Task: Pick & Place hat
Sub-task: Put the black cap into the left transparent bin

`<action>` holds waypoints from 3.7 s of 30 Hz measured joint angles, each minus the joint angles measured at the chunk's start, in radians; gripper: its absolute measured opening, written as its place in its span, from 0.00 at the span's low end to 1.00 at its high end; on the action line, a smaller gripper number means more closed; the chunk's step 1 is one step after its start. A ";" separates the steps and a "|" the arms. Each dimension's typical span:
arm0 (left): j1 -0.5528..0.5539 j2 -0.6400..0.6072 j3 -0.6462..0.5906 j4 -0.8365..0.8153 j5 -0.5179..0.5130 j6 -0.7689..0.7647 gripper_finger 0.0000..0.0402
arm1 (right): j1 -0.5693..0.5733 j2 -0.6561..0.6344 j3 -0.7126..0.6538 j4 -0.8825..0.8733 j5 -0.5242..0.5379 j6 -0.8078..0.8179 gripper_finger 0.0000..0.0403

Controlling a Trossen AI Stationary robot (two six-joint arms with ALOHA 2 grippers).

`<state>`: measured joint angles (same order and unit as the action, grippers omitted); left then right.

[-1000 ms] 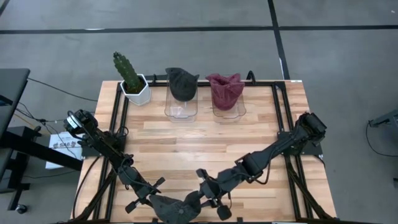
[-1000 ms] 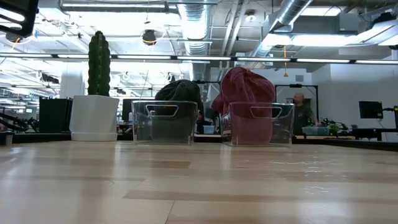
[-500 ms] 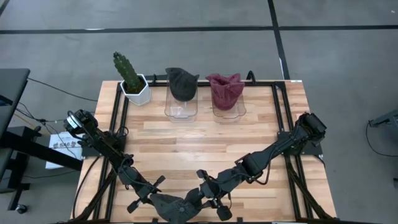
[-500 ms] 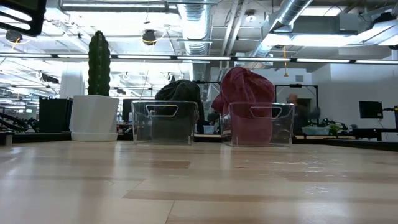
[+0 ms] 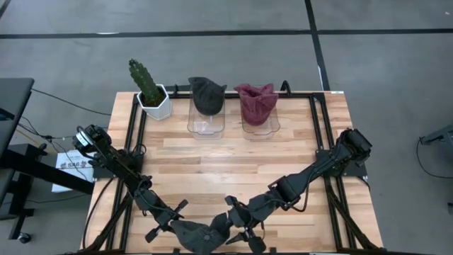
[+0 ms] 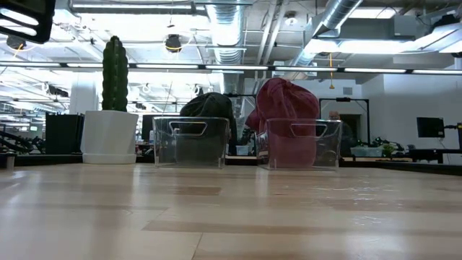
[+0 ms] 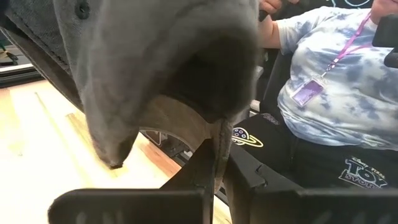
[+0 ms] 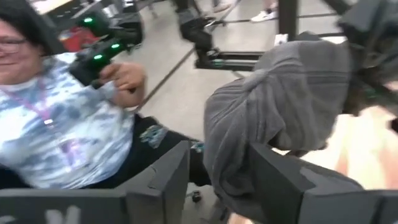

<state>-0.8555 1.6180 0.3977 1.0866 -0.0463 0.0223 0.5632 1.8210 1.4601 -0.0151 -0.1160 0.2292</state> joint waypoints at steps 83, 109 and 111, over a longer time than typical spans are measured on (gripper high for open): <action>0.098 -0.664 0.014 -0.749 -0.562 -0.046 0.43 | 0.025 -0.002 0.084 -0.329 0.351 -0.001 0.00; 0.503 -0.620 0.015 -0.498 0.227 -0.085 0.43 | -0.204 -0.002 0.084 -0.259 -0.109 -0.215 0.00; 0.518 -0.589 0.015 -0.480 0.271 -0.114 0.43 | -0.213 -0.002 0.084 -0.234 -0.167 -0.232 0.00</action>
<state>-0.3370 1.0290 0.4126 0.6069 0.2244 -0.0920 0.3504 1.8194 1.5436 -0.2487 -0.2827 -0.0023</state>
